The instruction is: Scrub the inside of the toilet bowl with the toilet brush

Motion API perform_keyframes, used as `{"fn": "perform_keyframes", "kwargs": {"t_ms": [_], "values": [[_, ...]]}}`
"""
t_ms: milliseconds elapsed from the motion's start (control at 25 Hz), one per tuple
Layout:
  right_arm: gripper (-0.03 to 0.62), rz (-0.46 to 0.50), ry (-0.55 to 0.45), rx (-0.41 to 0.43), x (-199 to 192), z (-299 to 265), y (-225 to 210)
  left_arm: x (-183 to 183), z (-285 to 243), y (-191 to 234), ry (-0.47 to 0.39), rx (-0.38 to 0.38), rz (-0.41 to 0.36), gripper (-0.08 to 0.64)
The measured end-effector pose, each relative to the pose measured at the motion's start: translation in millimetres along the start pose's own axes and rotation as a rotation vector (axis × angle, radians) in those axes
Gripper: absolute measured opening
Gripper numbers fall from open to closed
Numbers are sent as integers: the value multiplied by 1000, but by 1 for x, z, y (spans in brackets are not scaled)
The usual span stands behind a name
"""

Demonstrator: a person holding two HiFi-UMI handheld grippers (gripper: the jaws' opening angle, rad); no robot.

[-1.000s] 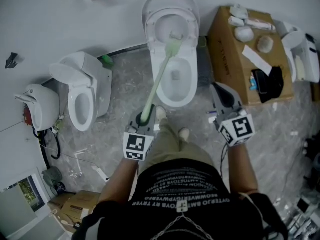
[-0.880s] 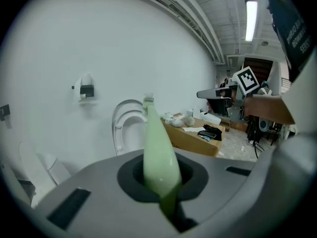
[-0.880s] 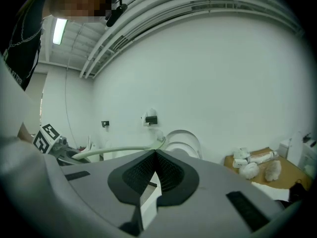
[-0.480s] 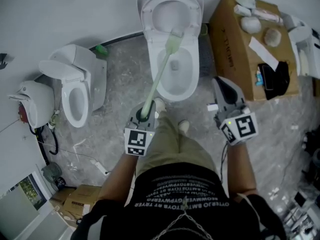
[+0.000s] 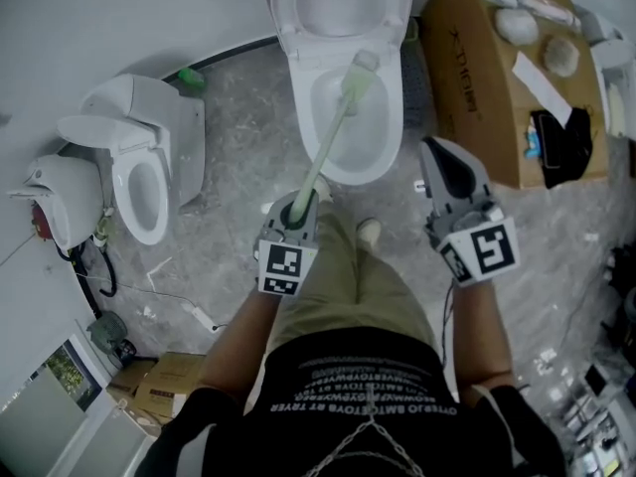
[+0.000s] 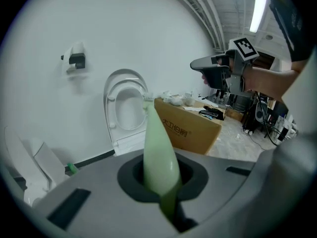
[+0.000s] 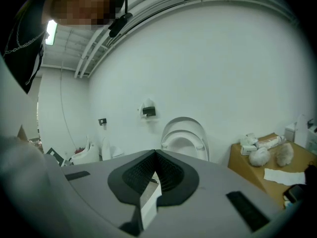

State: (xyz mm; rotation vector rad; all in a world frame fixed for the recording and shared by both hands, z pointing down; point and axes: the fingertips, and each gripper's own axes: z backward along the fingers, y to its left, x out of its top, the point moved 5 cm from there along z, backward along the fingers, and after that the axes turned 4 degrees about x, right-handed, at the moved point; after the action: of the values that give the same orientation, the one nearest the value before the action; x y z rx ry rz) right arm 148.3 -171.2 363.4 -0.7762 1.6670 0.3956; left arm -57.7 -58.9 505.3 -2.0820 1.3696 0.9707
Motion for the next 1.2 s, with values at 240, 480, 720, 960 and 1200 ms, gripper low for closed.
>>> {"fn": "perform_keyframes", "kwargs": {"t_ms": [240, 480, 720, 960, 1200], "values": [[3, -27, 37, -5, -20, -13, -4, -35, -29, 4, 76, -11, 14, 2], [3, -16, 58, 21, -33, -31, -3, -69, -58, 6, 151, -20, 26, 2], [3, -28, 85, 18, -43, -40, -2, -116, -82, 5, 240, -21, 39, 2], [3, -78, 108, 19, -51, -45, 2, -151, -104, 7, 335, -17, 32, 2], [3, -38, 135, 35, -63, -50, -2, -175, -121, 8, 396, -15, 38, 2]]}}
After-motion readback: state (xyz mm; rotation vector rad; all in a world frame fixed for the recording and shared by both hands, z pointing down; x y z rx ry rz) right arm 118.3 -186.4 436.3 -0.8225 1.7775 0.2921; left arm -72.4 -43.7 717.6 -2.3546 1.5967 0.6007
